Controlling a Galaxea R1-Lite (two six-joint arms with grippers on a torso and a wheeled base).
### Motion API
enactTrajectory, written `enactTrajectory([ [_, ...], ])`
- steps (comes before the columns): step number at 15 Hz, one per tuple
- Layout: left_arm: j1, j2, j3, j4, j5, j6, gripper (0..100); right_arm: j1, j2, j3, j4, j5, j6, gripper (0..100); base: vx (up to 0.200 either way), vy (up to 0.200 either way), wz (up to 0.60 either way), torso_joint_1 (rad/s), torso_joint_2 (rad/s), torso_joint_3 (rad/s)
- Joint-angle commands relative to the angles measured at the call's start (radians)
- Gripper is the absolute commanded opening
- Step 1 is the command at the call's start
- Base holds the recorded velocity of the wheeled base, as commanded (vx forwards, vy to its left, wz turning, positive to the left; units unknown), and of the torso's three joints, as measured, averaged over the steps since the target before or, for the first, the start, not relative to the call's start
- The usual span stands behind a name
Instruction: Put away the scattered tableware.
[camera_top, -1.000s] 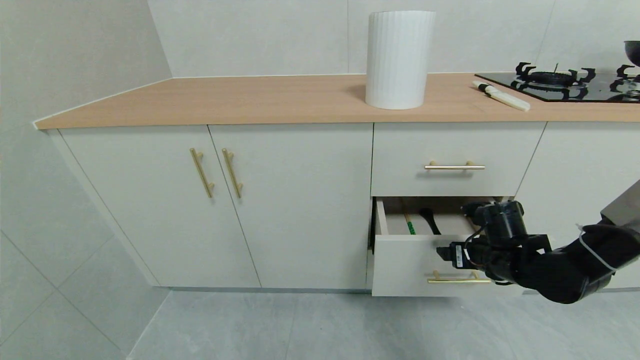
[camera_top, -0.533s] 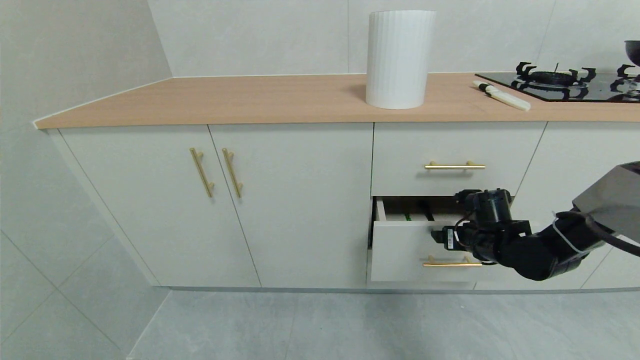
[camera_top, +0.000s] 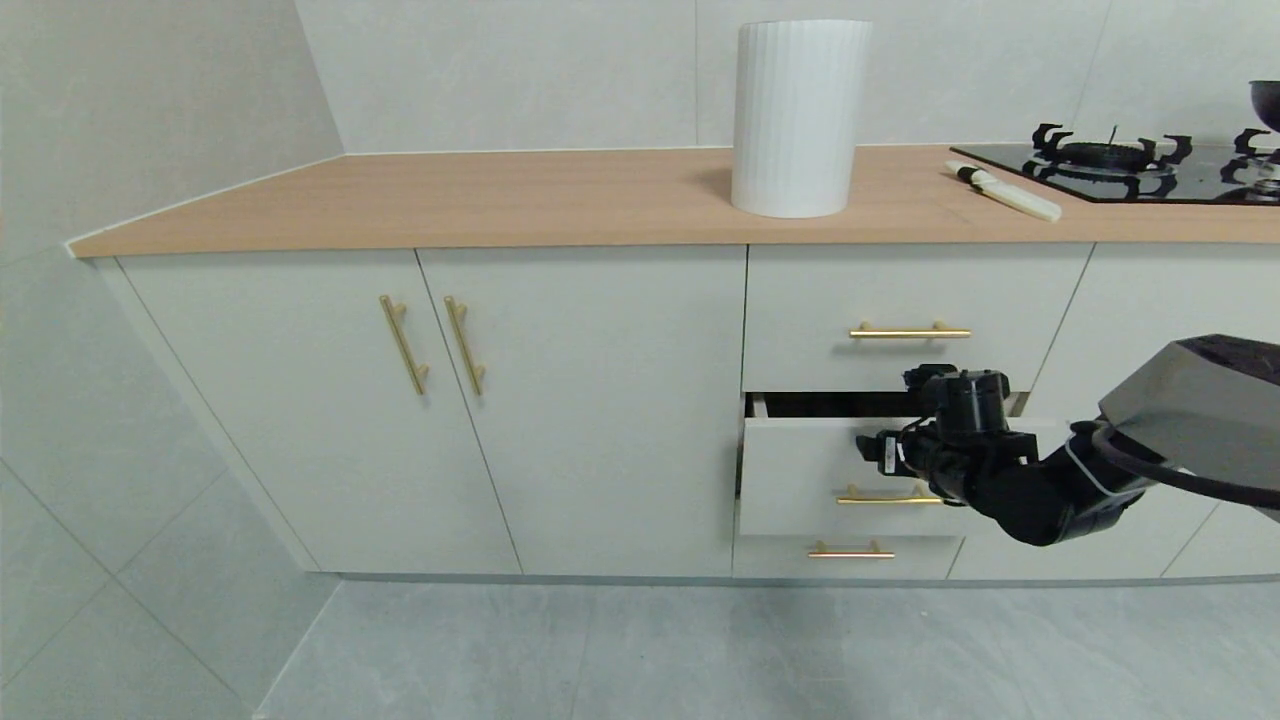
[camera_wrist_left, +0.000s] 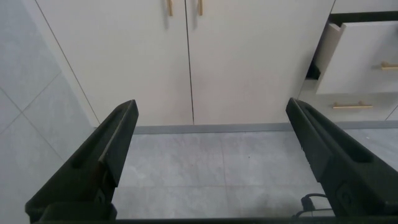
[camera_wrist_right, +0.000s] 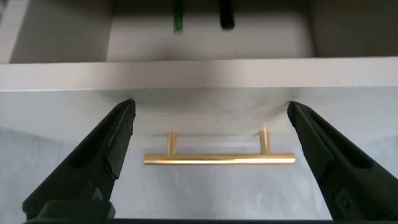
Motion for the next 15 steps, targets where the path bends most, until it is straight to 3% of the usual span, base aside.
enactTrajectory([
  [1, 0.000, 0.002, 0.000, 0.000, 0.000, 0.000, 100, -0.006, 0.033, -0.027, -0.005, 0.000, -0.001, 100, 0.000, 0.000, 0.00, 0.000, 0.00, 0.000],
  [8, 0.000, 0.002, 0.000, -0.001, 0.000, 0.000, 100, -0.043, 0.101, -0.105, -0.062, -0.008, 0.008, 100, 0.000, 0.000, 0.00, 0.000, 0.00, 0.000],
  [15, 0.000, 0.002, 0.000, 0.000, 0.000, 0.000, 100, -0.056, 0.173, -0.233, -0.067, -0.085, 0.080, 100, 0.000, 0.000, 0.00, 0.000, 0.00, 0.000],
])
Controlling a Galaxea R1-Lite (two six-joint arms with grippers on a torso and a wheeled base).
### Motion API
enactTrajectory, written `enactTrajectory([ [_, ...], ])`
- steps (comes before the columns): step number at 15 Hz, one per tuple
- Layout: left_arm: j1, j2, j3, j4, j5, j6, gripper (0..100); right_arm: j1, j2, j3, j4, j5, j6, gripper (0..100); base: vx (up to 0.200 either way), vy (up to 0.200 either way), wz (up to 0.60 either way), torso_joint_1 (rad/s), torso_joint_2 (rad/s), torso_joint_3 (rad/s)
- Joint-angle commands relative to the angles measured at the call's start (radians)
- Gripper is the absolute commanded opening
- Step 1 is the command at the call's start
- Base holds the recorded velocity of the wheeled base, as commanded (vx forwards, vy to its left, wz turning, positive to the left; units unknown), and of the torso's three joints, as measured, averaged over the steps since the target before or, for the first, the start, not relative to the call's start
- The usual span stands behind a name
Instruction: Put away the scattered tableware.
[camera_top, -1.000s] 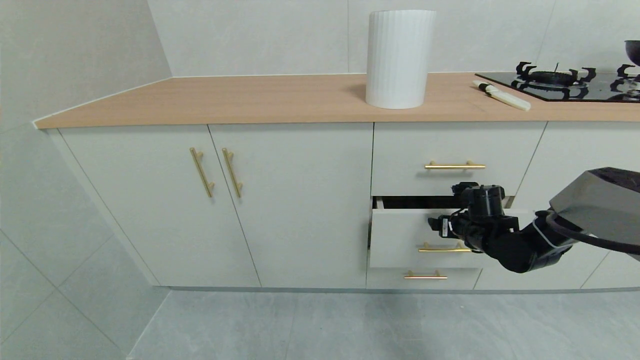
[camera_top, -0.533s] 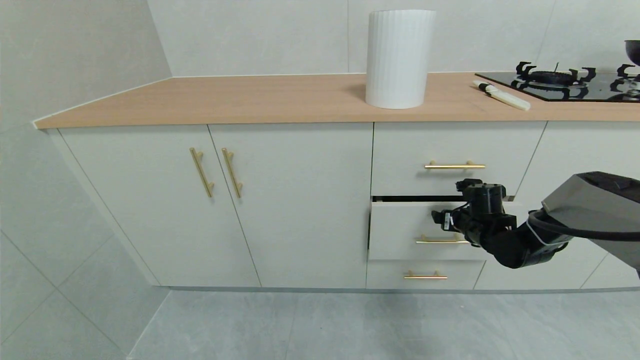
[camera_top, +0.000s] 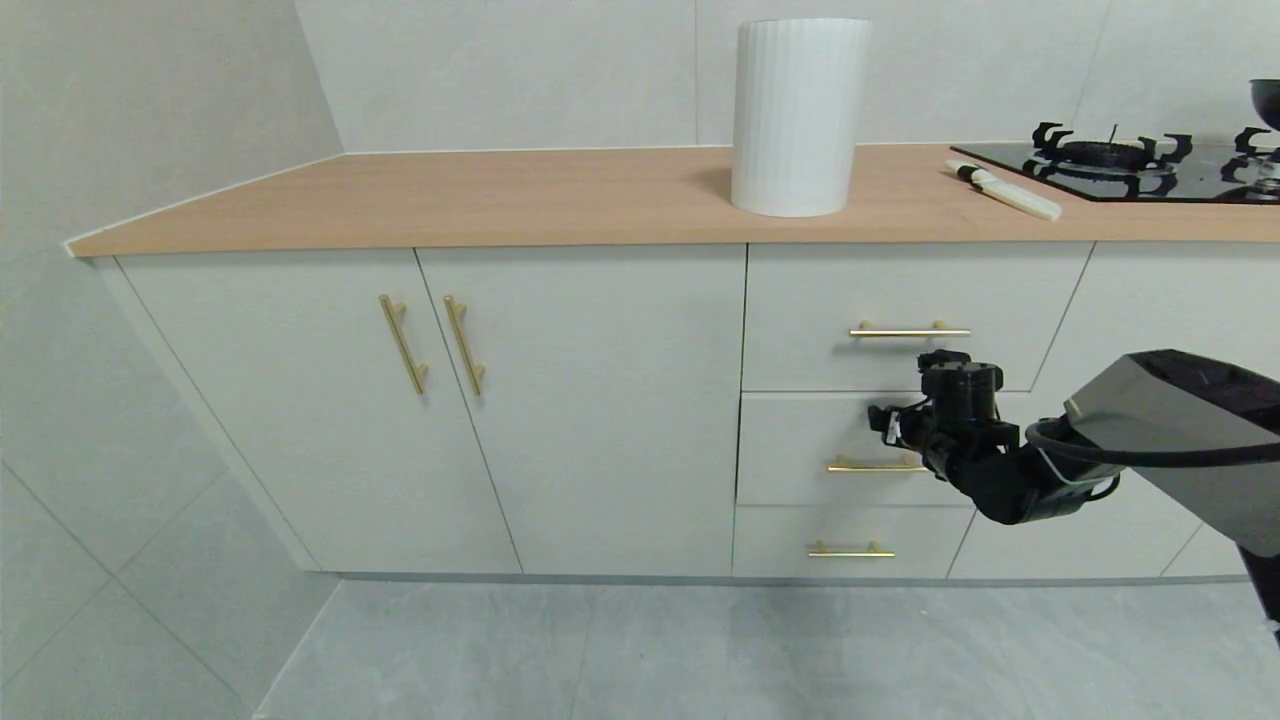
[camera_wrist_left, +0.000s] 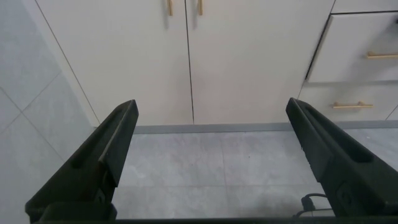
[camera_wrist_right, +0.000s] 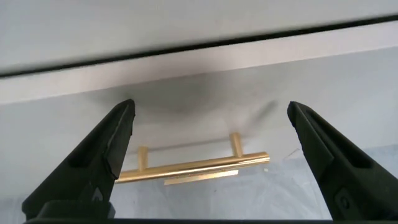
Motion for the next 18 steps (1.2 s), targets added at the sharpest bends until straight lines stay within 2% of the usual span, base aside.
enactTrajectory([
  [1, 0.000, 0.002, 0.000, 0.000, 0.000, 0.000, 100, -0.002, 0.030, -0.039, -0.006, -0.019, 0.009, 100, 0.000, 0.000, 0.00, 0.000, 0.00, 0.000],
  [11, 0.000, 0.002, 0.000, -0.001, 0.000, 0.000, 100, -0.002, 0.036, -0.044, -0.045, -0.032, 0.009, 100, 0.000, 0.000, 0.00, 0.000, 0.00, 0.000],
  [12, 0.000, 0.002, 0.000, 0.000, 0.000, 0.000, 100, -0.002, 0.012, -0.010, -0.043, -0.034, 0.009, 100, 0.000, 0.000, 0.00, 0.000, 0.00, 0.000],
  [14, 0.000, 0.002, 0.000, 0.000, 0.000, 0.000, 100, 0.007, -0.111, 0.142, -0.045, -0.025, 0.009, 100, 0.000, 0.000, 0.00, 0.000, 0.00, 0.000],
  [18, 0.000, 0.002, 0.000, -0.001, 0.000, 0.000, 100, 0.012, -0.469, 0.470, -0.060, 0.020, 0.005, 100, 0.000, 0.000, 0.00, 0.000, 0.00, 0.000],
])
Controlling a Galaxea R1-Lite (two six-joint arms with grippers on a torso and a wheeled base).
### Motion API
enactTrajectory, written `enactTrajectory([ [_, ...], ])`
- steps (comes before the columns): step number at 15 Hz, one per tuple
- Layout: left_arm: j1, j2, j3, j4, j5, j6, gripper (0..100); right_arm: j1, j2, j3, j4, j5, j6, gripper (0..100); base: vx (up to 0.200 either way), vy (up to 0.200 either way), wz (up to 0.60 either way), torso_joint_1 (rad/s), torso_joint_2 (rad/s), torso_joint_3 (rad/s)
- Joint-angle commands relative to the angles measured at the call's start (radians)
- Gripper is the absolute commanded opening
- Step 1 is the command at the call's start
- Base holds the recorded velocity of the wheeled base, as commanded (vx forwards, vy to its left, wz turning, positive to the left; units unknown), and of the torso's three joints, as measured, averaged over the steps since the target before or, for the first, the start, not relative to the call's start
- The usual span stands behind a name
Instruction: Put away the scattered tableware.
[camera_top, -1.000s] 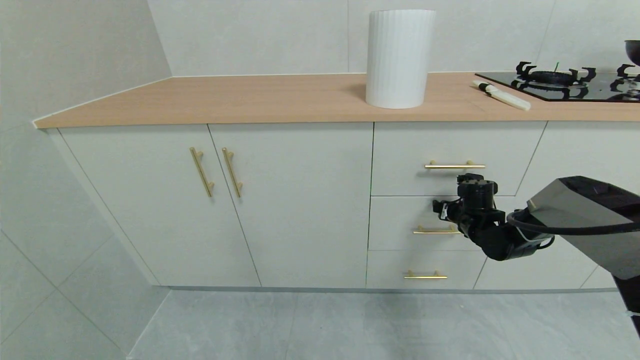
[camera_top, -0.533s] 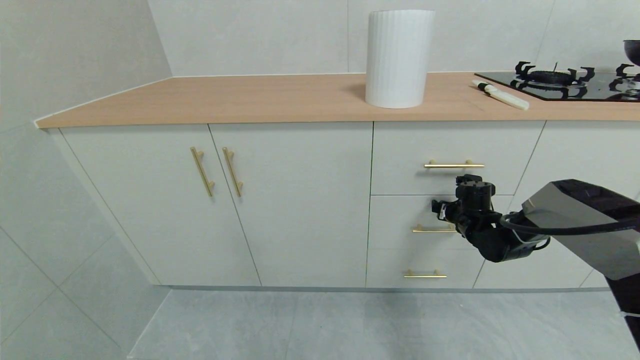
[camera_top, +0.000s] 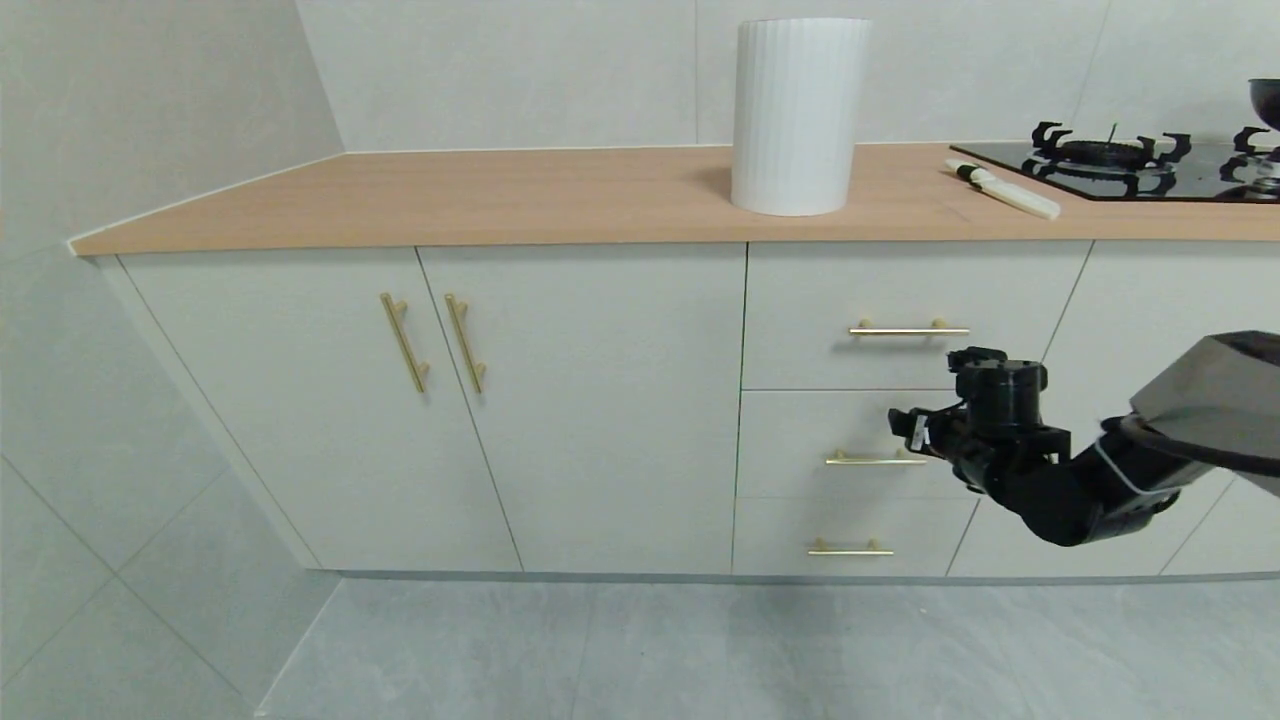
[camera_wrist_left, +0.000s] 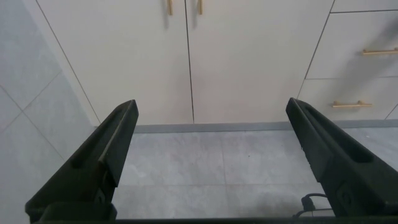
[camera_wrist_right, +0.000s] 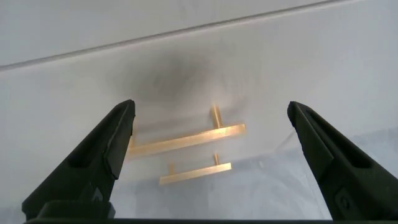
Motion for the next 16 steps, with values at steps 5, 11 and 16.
enactTrajectory([
  [5, 0.000, 0.002, 0.000, 0.000, 0.000, 0.000, 100, 0.034, -0.699, 0.480, -0.004, 0.013, -0.011, 100, 0.000, 0.000, 0.00, 0.000, 0.00, 0.000],
  [11, 0.000, 0.002, 0.000, 0.000, 0.000, 0.000, 100, 0.053, -1.385, 0.709, 0.258, -0.083, -0.189, 100, 0.000, 0.000, 0.00, 0.000, 0.00, 0.000],
  [16, 0.000, 0.002, 0.000, 0.000, 0.000, 0.000, 100, -0.013, -1.836, 0.707, 0.656, -0.139, -0.296, 100, 0.000, 0.000, 0.00, 0.000, 0.00, 0.000],
])
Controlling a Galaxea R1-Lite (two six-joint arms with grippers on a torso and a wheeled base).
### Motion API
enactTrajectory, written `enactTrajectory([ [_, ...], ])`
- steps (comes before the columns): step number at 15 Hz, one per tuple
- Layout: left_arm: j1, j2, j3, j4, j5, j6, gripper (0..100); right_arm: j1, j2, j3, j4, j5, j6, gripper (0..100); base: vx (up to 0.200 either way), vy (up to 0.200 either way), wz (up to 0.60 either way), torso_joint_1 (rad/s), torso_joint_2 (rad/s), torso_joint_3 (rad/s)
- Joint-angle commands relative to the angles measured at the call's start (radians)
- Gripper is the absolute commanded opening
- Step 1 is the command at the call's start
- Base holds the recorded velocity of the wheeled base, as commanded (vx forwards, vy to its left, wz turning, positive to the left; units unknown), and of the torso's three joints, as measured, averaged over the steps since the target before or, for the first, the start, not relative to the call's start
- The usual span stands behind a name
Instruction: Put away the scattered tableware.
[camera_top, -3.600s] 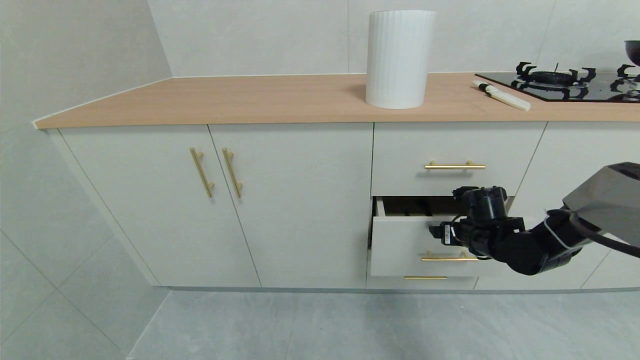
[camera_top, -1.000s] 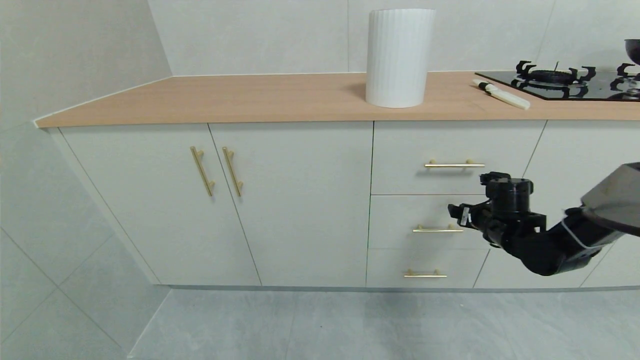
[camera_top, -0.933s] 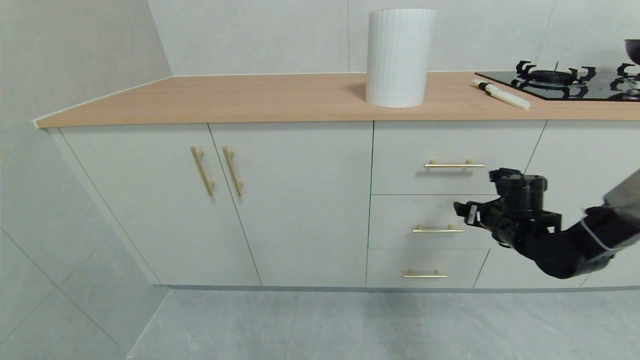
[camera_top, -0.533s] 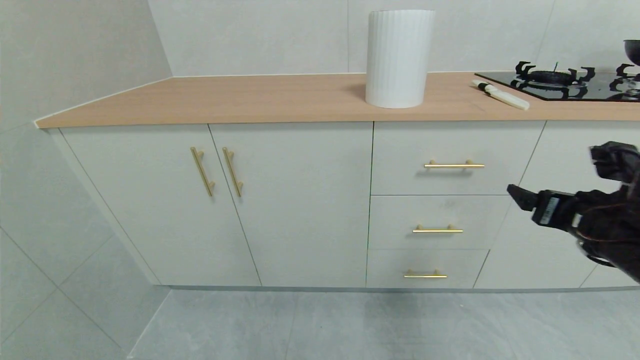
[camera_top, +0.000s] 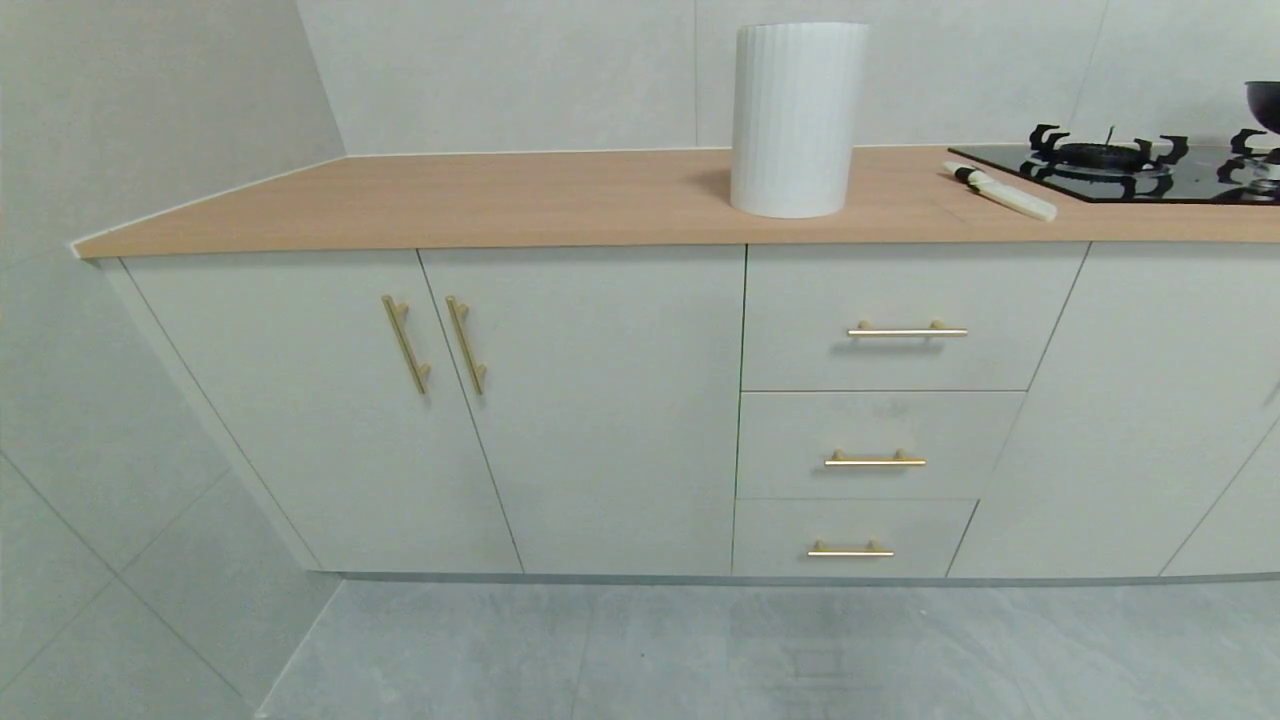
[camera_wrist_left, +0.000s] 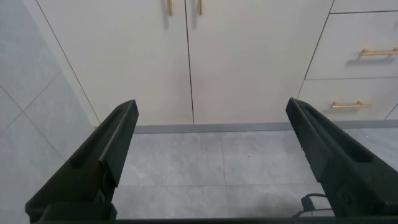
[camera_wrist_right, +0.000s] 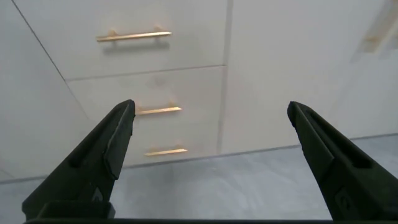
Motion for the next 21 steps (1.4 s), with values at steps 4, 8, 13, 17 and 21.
enactTrajectory([
  [4, 0.000, 0.002, 0.000, 0.001, 0.000, 0.000, 100, -0.155, -0.527, 0.032, 0.282, -0.009, -0.105, 100, 0.000, 0.000, 0.00, 0.000, 0.00, 0.000],
  [8, 0.000, 0.002, 0.000, 0.001, 0.000, 0.000, 100, -0.224, -0.662, 0.084, 0.329, 0.078, -0.111, 100, 0.000, 0.000, 0.00, 0.000, 0.00, 0.000],
  [13, 0.000, 0.002, 0.000, 0.001, 0.000, 0.000, 100, -0.229, -0.668, 0.280, 0.259, 0.289, -0.088, 100, 0.000, 0.000, 0.00, 0.000, 0.00, 0.000],
  [17, 0.000, 0.002, 0.000, 0.001, 0.000, 0.000, 100, -0.229, -0.668, 0.332, 0.253, 0.431, -0.022, 100, 0.000, 0.000, 0.00, 0.000, 0.00, 0.000],
  [21, 0.000, 0.002, 0.000, 0.001, 0.000, 0.000, 100, -0.231, -0.668, 0.332, 0.334, 0.459, 0.002, 100, 0.000, 0.000, 0.00, 0.000, 0.00, 0.000],
])
